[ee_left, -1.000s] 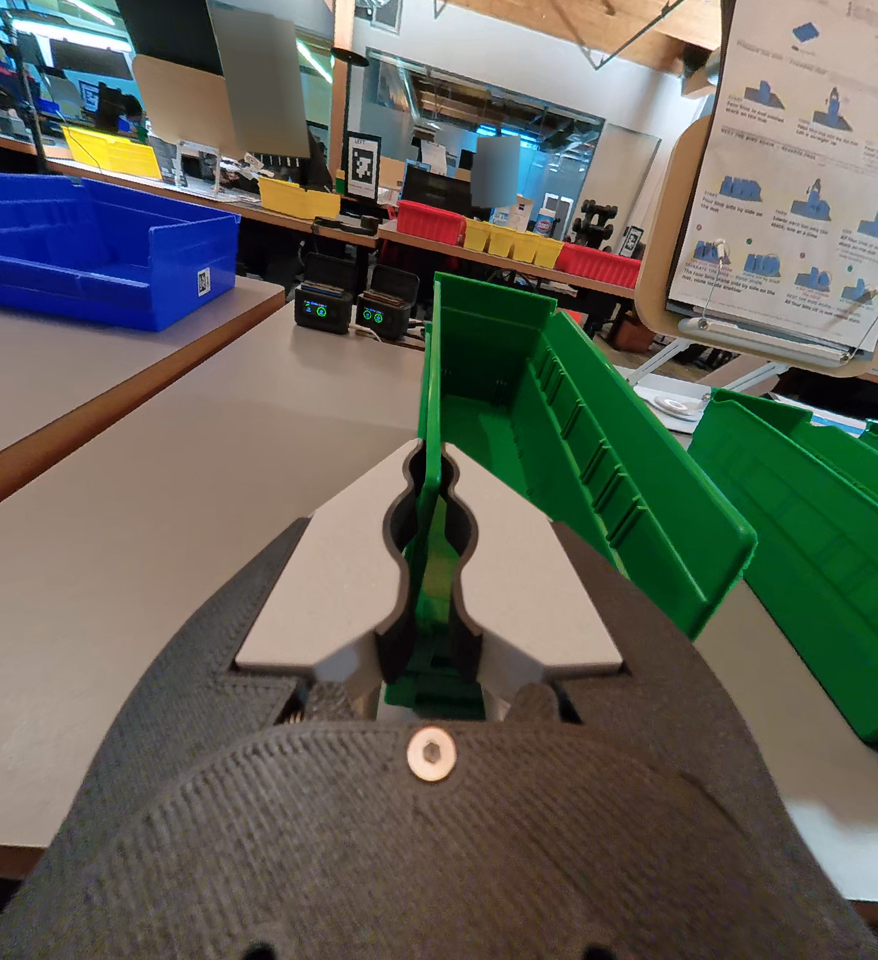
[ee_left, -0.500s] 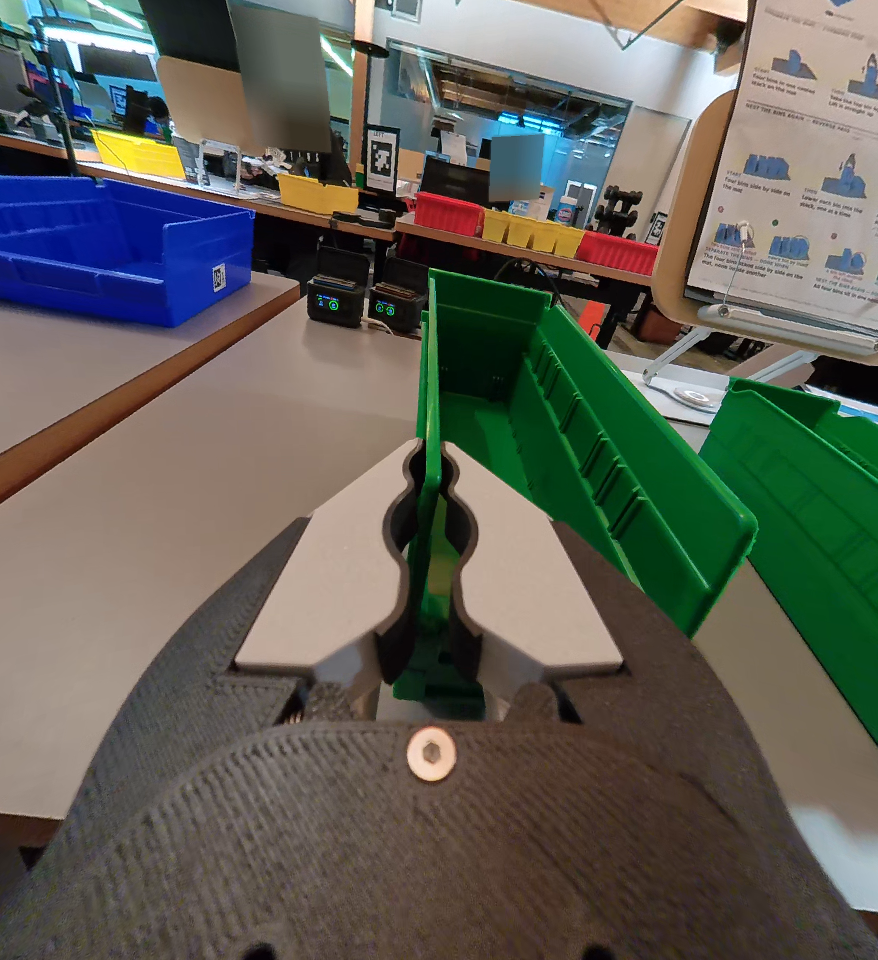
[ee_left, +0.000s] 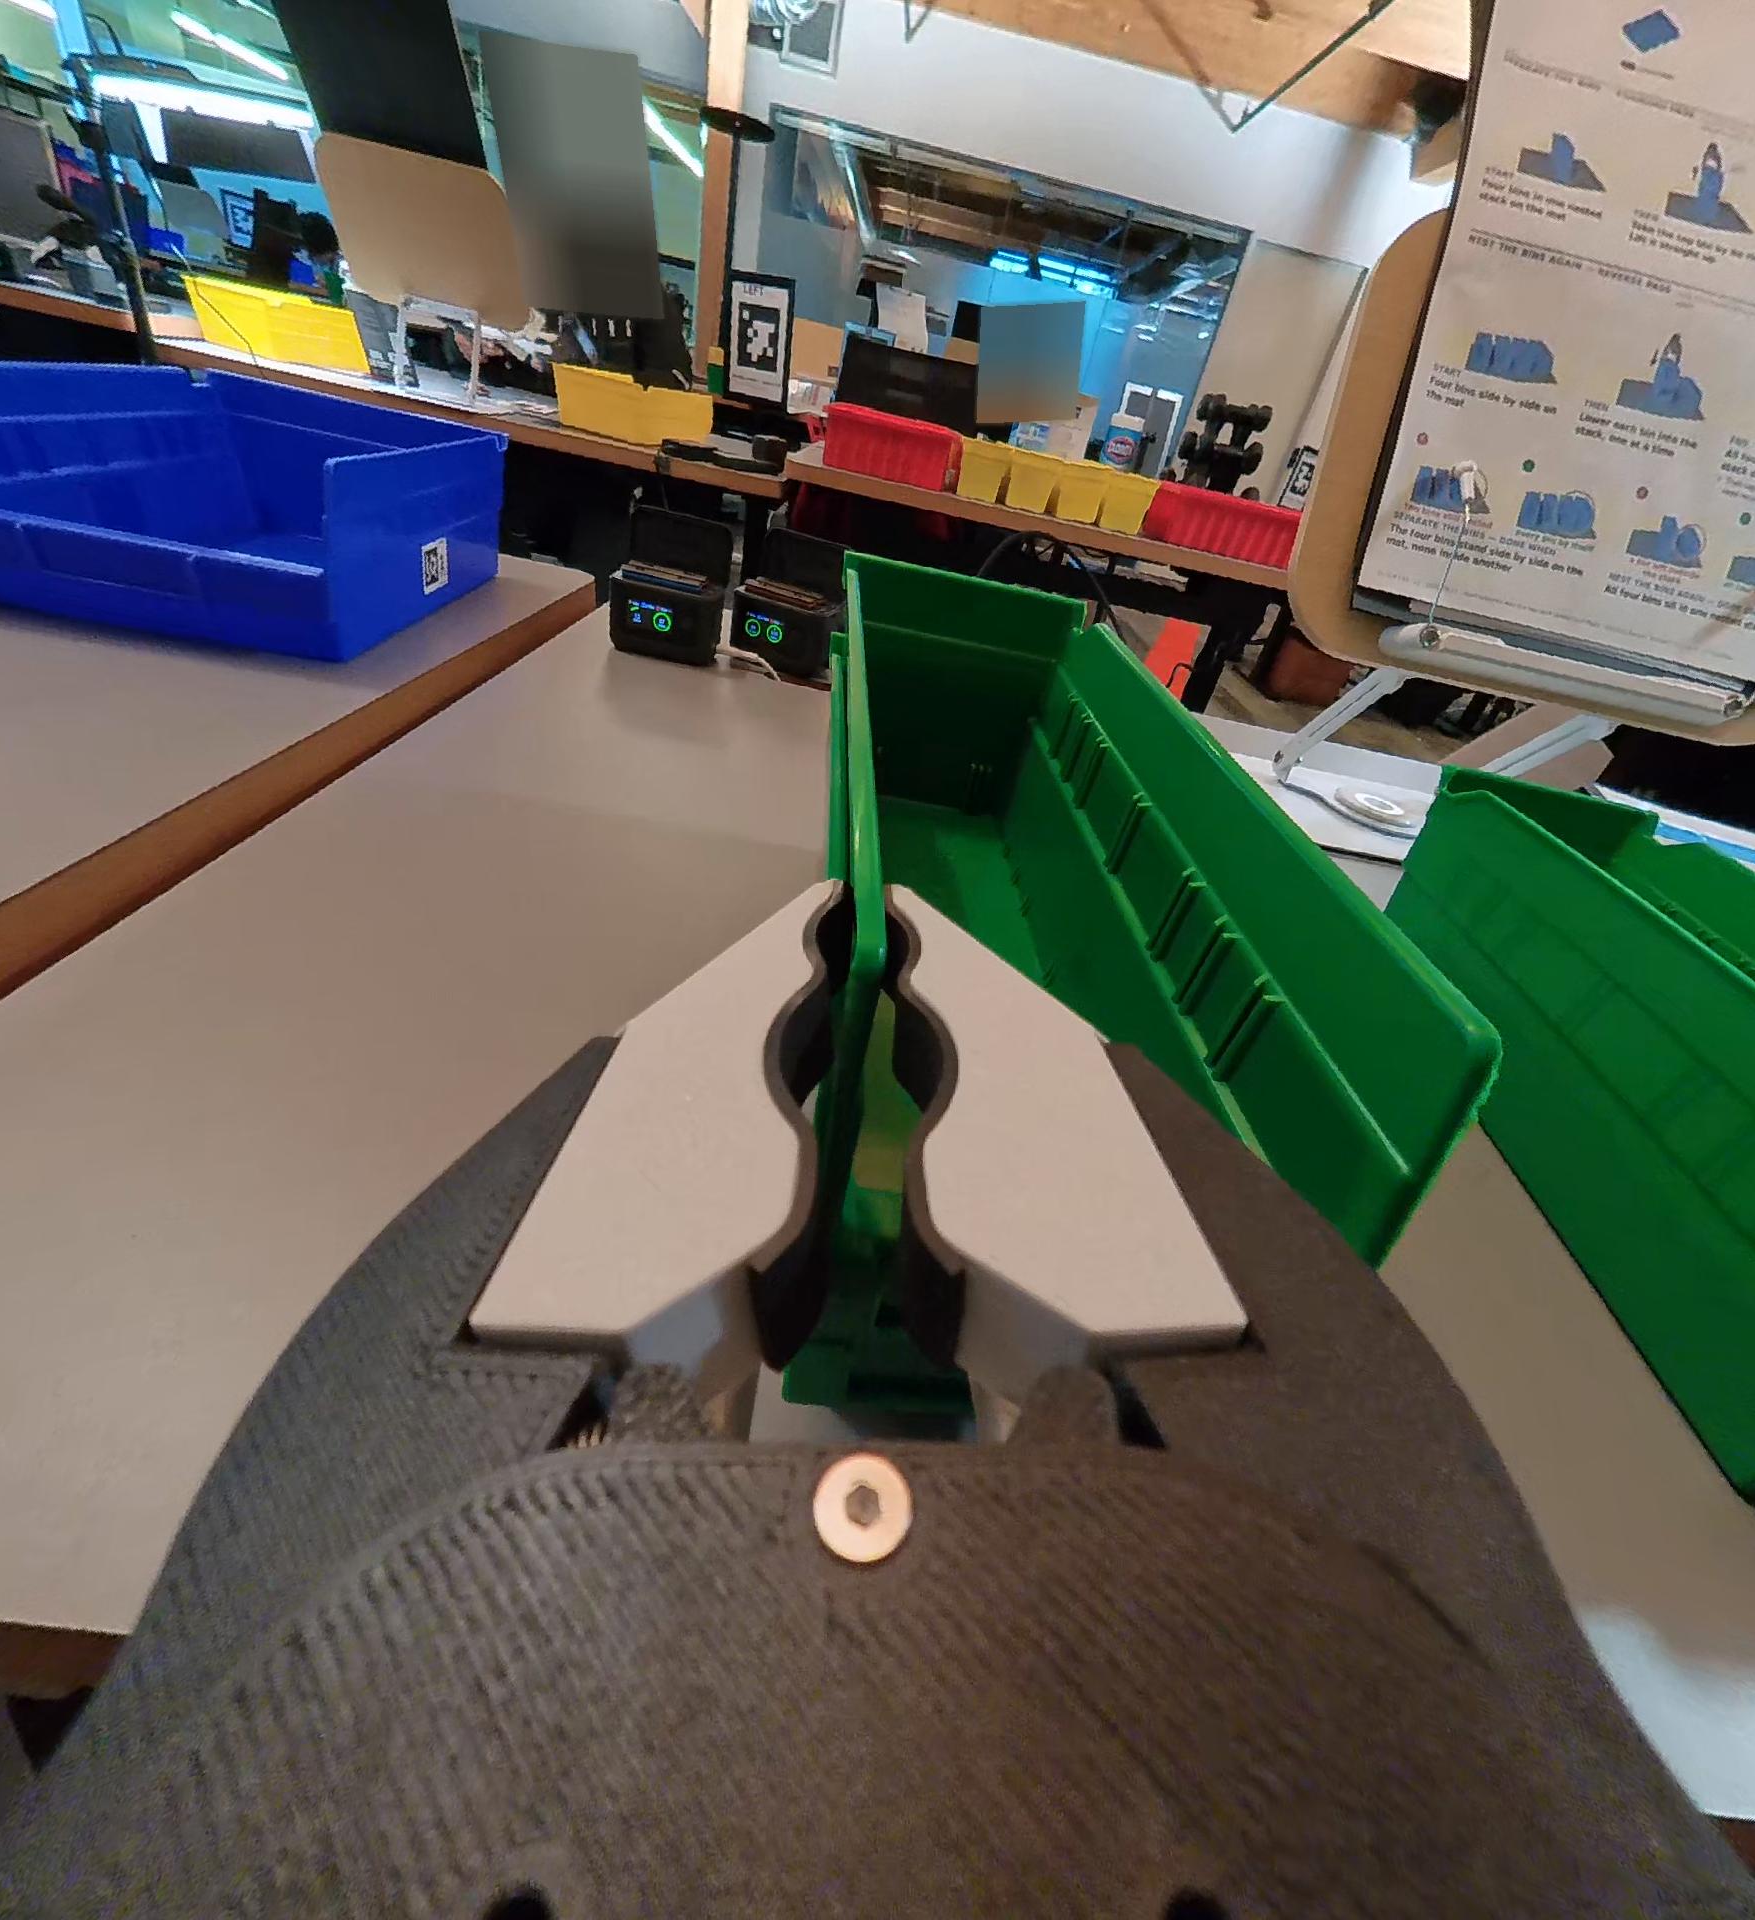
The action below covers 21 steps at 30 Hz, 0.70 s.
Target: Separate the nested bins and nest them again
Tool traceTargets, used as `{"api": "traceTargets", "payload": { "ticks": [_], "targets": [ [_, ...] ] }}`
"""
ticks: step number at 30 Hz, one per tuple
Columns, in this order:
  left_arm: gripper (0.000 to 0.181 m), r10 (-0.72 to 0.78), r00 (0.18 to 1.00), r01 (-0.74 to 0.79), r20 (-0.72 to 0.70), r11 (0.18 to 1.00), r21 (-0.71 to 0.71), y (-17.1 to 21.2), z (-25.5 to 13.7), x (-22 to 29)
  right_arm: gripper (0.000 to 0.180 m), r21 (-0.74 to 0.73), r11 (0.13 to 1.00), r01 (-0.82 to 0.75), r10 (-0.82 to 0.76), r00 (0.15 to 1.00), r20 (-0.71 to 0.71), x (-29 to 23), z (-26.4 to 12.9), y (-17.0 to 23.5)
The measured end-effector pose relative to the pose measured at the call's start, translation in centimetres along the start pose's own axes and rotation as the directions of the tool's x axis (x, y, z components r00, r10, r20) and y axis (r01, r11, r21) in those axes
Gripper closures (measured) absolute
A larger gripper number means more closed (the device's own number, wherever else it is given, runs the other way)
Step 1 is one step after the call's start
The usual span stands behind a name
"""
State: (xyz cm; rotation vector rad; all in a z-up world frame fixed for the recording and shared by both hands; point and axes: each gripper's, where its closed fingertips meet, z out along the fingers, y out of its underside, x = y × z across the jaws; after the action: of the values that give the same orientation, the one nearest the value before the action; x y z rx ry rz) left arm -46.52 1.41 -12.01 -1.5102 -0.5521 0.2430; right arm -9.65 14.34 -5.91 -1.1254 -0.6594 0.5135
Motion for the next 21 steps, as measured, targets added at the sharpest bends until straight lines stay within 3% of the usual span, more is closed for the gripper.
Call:
{"api": "traceTargets", "payload": {
  "ticks": [5, 9, 14, 21],
  "targets": [
    [0.18, 0.009, 1.0, -0.009, -0.002, 1.0, 0.005, 0.0, 0.0, 0.0, 0.164, -0.011, 1.0, 0.022, -0.024, 0.971, -0.239, 10.4, -0.7, 0.2],
    [0.172, -0.04, 0.995, 0.048, -0.089, 0.995, 0.083, -1.2, -0.4, 0.4, 0.138, -0.158, 0.981, -0.116, 0.06, 0.945, -0.323, 16.5, -1.5, 4.8],
    [0.168, -0.085, 0.989, 0.095, -0.124, 0.992, 0.079, -1.2, -0.3, 0.5, 0.126, -0.334, 0.896, -0.292, 0.211, 0.943, -0.258, 16.4, -1.2, 10.0],
    [0.168, -0.058, 0.992, 0.066, -0.109, 0.995, 0.074, -1.1, -0.2, 0.6, 0.133, -0.4, 0.861, -0.314, 0.232, 0.942, -0.24, 15.4, -1.0, 11.7]
  ]
}}
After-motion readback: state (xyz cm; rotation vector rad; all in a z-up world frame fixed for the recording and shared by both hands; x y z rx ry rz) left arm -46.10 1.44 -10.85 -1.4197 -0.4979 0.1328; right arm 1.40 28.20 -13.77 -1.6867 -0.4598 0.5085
